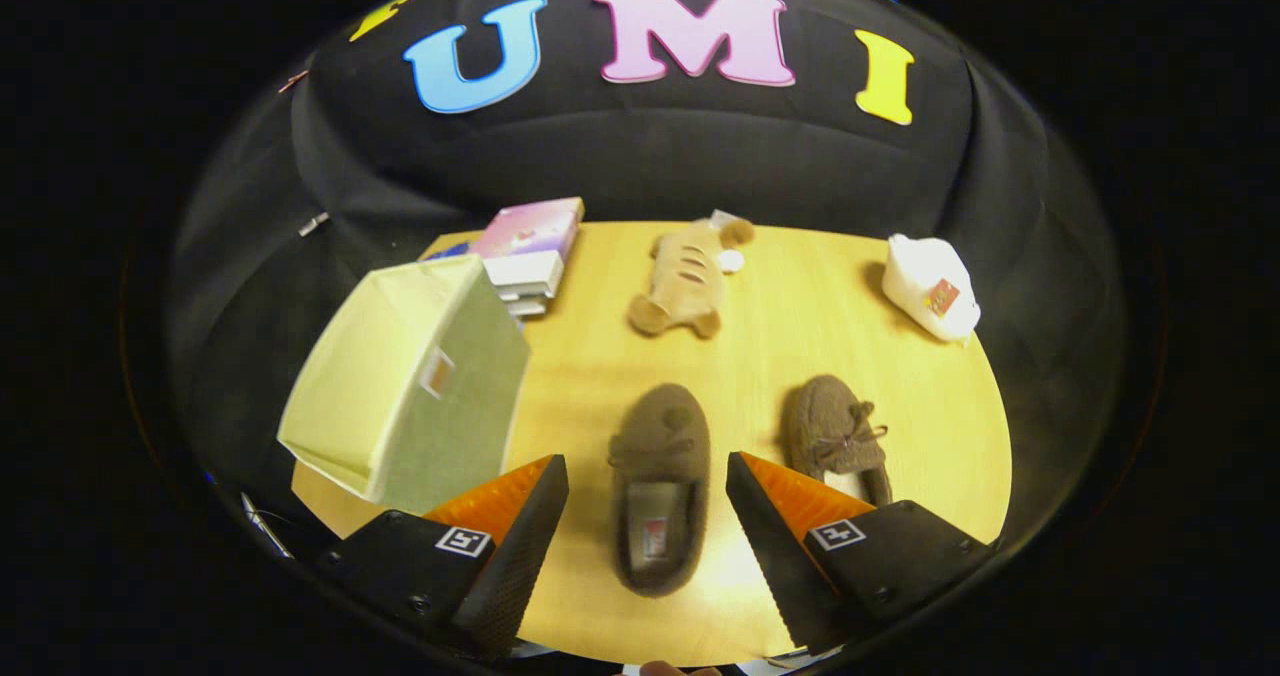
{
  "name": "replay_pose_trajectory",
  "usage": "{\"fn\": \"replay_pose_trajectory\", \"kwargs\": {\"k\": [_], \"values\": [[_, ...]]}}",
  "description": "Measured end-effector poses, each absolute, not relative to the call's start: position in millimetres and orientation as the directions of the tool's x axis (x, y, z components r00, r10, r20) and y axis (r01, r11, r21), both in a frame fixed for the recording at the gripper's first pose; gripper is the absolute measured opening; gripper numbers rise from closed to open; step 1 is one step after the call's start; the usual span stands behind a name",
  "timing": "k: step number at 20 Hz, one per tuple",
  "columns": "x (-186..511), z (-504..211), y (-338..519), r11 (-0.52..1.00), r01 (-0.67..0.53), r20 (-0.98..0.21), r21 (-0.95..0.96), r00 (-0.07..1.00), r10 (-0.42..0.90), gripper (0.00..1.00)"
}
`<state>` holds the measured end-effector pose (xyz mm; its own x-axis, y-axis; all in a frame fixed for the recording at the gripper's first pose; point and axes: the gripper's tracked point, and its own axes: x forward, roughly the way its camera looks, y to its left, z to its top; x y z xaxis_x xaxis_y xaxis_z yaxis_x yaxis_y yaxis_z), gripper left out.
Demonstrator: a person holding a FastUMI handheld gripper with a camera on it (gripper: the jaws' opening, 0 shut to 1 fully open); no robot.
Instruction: Open the storage box then place both shoes into the box .Put the left shoe in first, then the right shoe, with the right side of both shoes facing outward in a uniform manner.
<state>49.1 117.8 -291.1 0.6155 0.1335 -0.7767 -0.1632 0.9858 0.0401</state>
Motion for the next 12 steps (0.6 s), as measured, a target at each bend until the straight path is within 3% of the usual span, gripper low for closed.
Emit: {"fn": "replay_pose_trajectory", "kwargs": {"k": [9,11,12], "values": [[63,-387,81,0.987,-0.159,-0.831,-0.023,0.552,0.070,0.98],[76,-397,87,0.988,-0.157,-0.821,-0.015,0.565,0.077,0.93],[80,-403,89,0.987,-0.158,-0.818,-0.012,0.570,0.081,0.85]]}}
